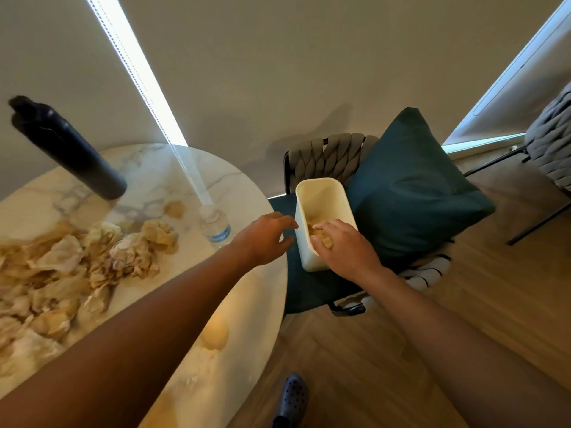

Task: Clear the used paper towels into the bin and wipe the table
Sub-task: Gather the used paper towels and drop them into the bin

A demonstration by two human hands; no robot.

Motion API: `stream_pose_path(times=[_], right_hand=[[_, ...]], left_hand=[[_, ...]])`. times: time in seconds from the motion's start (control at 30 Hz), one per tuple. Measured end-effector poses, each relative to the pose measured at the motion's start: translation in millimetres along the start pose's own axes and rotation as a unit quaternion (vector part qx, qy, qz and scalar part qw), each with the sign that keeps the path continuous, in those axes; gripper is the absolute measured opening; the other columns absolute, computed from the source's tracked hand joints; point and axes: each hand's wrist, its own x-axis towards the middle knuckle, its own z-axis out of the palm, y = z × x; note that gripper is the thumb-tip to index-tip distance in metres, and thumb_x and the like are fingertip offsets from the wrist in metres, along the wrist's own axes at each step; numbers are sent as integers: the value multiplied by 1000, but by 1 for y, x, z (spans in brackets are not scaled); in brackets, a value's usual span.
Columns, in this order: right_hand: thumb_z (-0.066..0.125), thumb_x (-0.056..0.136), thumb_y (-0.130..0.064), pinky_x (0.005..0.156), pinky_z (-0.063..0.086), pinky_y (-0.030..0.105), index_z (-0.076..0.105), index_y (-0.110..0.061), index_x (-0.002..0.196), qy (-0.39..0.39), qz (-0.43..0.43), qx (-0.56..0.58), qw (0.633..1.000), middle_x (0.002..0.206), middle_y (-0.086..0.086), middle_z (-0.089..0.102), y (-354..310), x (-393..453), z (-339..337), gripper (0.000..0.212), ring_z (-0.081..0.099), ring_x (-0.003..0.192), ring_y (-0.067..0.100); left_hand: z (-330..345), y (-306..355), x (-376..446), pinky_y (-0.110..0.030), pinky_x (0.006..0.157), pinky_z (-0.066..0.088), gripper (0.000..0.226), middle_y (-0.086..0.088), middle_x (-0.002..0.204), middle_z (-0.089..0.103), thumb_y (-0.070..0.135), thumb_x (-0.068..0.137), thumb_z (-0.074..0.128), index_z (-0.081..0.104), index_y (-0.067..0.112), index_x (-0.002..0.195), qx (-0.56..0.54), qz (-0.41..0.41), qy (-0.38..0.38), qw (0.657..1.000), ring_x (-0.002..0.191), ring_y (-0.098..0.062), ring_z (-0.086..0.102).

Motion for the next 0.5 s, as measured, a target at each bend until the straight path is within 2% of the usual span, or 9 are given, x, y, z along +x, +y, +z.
stream_pose_path(times=[0.1,0.23,0.37,0.5], right_hand=[[51,101,-49,93,41,24,60,-25,134,-9,-7,-6,1000,135,-6,60,-21,-11,10,41,56,117,11],[51,101,-50,102,43,30,59,-26,133,-20,-15,3,1000,137,-6,60,-52,-22,30,41,55,122,13],[50,101,-51,100,41,27,60,-27,131,-33,-43,4,999,137,-8,59,-88,-26,56,39,55,123,12],[50,100,-50,97,44,27,59,-27,132,-62,-64,8,996,136,-9,58,-127,-25,83,40,56,121,12]], left_hand=[[-3,-14,-29,-32,99,52,34,2,136,59,32,99,58,58,26,133,6,-12,8,1000,118,-17,59],[-8,-41,-70,-32,99,52,35,4,136,59,36,99,57,57,29,133,24,-29,5,999,118,-15,59],[-19,-80,-114,-36,92,52,34,4,131,60,37,97,56,58,30,131,42,-35,16,998,112,-17,58],[-29,-123,-153,-39,90,53,33,5,127,60,38,97,56,58,32,129,49,-75,23,996,114,-17,57]])
